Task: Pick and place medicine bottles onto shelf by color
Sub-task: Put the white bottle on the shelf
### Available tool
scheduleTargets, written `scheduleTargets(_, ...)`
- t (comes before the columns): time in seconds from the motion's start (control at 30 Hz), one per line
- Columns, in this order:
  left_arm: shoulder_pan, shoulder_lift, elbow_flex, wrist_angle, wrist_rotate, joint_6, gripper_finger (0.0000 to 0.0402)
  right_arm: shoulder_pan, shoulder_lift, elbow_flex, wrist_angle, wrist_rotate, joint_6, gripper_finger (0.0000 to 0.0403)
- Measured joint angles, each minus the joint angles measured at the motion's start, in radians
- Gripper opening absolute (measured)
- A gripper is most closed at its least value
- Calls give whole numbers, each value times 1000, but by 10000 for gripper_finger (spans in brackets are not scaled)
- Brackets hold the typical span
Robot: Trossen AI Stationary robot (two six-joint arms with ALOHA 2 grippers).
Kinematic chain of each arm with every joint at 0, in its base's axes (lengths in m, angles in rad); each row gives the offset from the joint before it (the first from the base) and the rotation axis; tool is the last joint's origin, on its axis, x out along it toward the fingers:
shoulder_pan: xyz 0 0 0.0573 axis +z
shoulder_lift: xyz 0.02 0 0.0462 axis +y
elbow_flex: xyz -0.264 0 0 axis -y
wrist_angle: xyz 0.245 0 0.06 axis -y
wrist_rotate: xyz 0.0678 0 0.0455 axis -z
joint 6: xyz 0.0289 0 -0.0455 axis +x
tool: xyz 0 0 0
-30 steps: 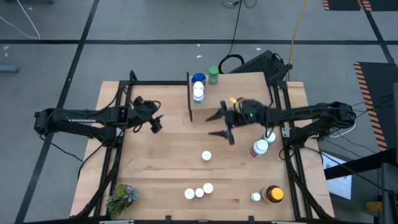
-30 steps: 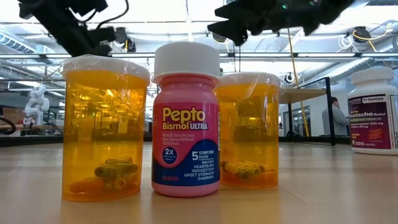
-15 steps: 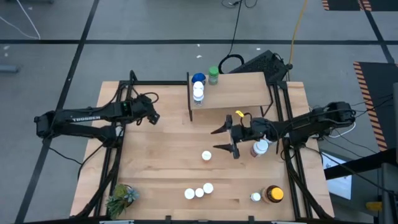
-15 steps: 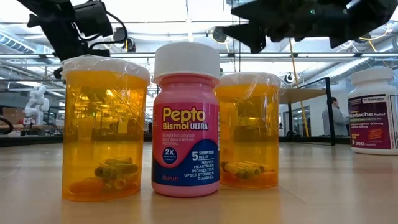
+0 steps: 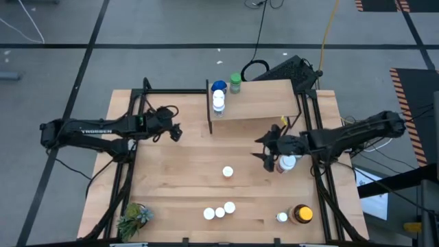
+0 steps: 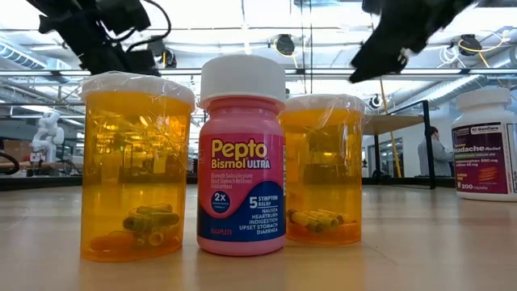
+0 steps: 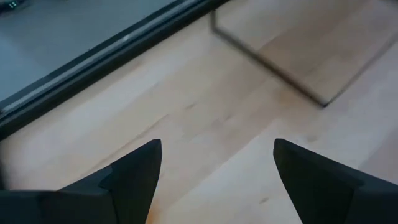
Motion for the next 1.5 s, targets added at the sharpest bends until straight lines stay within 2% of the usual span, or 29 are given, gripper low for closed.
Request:
scheduleTargets(0.17,-112,17,0,122,1,6,315,74,44,193,-325,28,215,270)
scheduleTargets(0.27,-196,36,0,188,1,47,315,96,67,262,-484,-39,353,270)
scheduleTargets(0.4,-306,74,0,306,-5,142,315,113,72,287,-589,-113,467,270)
scheduleTargets(0.53,-395,118,0,434,-9,236,315,124,69,287,-669,-114,548,270)
scheduleTargets(0.7,-468,168,0,532,-9,322,315,163,70,240,-631,-23,626,270)
scheduleTargets(0.9,-490,204,0,614,33,363,315,223,85,186,-506,80,638,270)
scheduleTargets(1.0,-490,223,0,628,75,363,315,257,91,186,-515,120,628,266)
scheduleTargets(1.13,-489,249,0,640,79,378,315,293,91,186,-577,154,617,252)
scheduleTargets(1.27,-478,280,0,690,80,419,315,296,91,186,-668,145,650,243)
scheduleTargets(1.5,-469,350,0,807,131,462,315,295,91,186,-706,42,602,243)
